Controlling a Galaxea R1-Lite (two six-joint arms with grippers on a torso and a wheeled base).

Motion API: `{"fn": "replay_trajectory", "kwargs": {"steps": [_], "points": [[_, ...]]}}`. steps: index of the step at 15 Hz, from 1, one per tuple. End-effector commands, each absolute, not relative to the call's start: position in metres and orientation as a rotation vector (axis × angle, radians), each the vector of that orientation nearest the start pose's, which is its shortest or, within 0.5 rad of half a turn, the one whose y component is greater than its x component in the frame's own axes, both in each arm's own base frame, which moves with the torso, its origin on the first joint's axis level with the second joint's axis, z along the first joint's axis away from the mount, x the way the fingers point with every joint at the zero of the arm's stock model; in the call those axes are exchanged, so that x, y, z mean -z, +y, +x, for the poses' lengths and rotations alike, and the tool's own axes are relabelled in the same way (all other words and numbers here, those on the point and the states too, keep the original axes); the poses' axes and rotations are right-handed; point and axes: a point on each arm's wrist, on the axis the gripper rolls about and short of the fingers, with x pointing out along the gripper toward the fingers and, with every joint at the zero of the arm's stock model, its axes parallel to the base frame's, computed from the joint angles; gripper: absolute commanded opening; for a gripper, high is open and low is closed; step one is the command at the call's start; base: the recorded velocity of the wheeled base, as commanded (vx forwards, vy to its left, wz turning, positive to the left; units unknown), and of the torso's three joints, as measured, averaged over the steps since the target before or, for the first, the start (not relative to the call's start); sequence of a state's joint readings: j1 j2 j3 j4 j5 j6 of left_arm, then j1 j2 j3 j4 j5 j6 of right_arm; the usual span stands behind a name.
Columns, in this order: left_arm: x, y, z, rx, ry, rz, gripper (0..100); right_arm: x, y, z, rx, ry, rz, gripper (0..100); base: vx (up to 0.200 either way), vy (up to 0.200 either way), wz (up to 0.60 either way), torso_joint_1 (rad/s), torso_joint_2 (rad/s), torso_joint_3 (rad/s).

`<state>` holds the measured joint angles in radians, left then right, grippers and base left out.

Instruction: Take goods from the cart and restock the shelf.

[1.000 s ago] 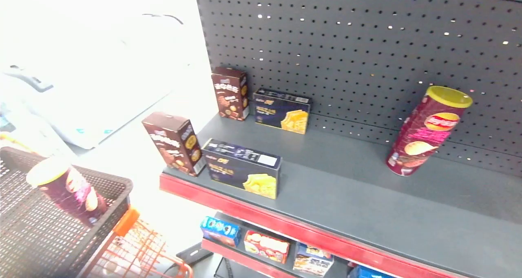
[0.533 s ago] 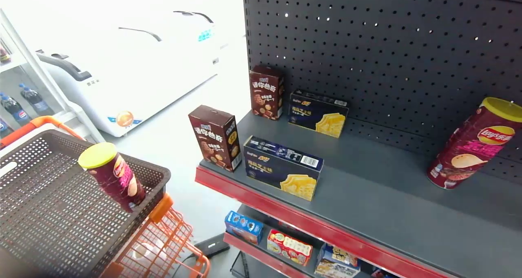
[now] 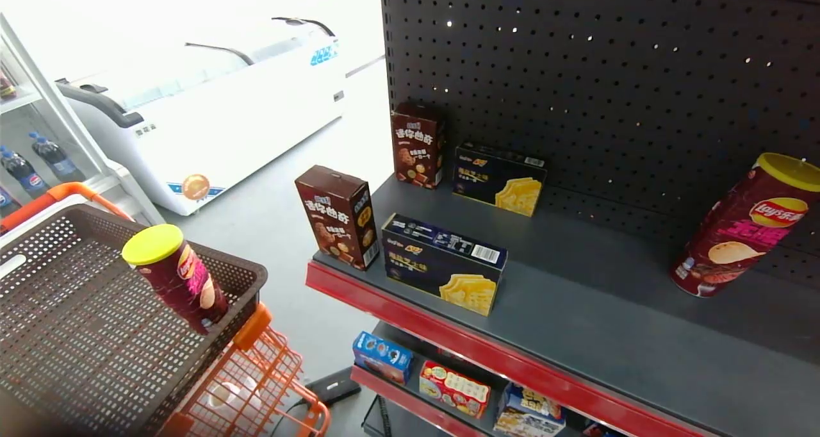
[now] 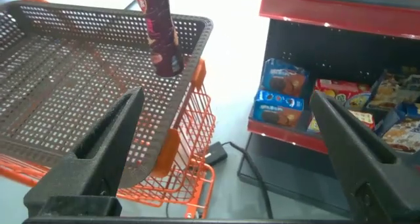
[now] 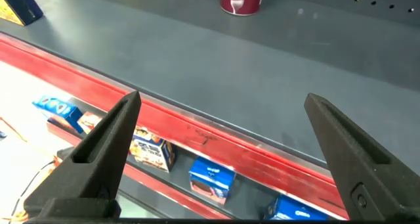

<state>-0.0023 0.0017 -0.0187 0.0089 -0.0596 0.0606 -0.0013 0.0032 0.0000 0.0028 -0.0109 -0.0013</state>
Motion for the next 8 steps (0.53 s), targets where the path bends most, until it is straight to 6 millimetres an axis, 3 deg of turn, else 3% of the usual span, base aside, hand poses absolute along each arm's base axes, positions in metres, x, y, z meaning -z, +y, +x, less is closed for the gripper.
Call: {"fn": "replay_trajectory", "kwargs": {"steps": [1, 3, 5, 6, 7, 8], "points": [[-0.126, 0.001, -0.022, -0.045, 0.020, 0.063, 100, -0.075, 0.000, -0.023, 0.011, 0.006, -0.002, 100, 0.000, 0.000, 0.00, 0.000, 0.00, 0.000], [-0.144, 0.003, -0.008, -0.114, 0.117, 0.068, 100, -0.075, 0.000, -0.023, 0.012, 0.006, -0.002, 100, 0.000, 0.000, 0.00, 0.000, 0.00, 0.000], [-0.148, 0.003, 0.021, -0.122, 0.290, 0.067, 100, -0.075, 0.000, -0.023, 0.011, 0.006, -0.002, 100, 0.000, 0.000, 0.00, 0.000, 0.00, 0.000], [-0.148, 0.003, 0.021, -0.122, 0.290, 0.067, 100, -0.075, 0.000, -0.023, 0.011, 0.006, -0.002, 100, 0.000, 0.000, 0.00, 0.000, 0.00, 0.000], [-0.164, 0.004, 0.048, -0.140, 0.347, 0.046, 100, -0.075, 0.000, -0.023, 0.012, 0.006, -0.002, 100, 0.000, 0.000, 0.00, 0.000, 0.00, 0.000], [-0.167, 0.006, 0.069, -0.170, 0.390, 0.037, 100, -0.075, 0.000, -0.023, 0.012, 0.006, -0.002, 100, 0.000, 0.000, 0.00, 0.000, 0.00, 0.000]]}}
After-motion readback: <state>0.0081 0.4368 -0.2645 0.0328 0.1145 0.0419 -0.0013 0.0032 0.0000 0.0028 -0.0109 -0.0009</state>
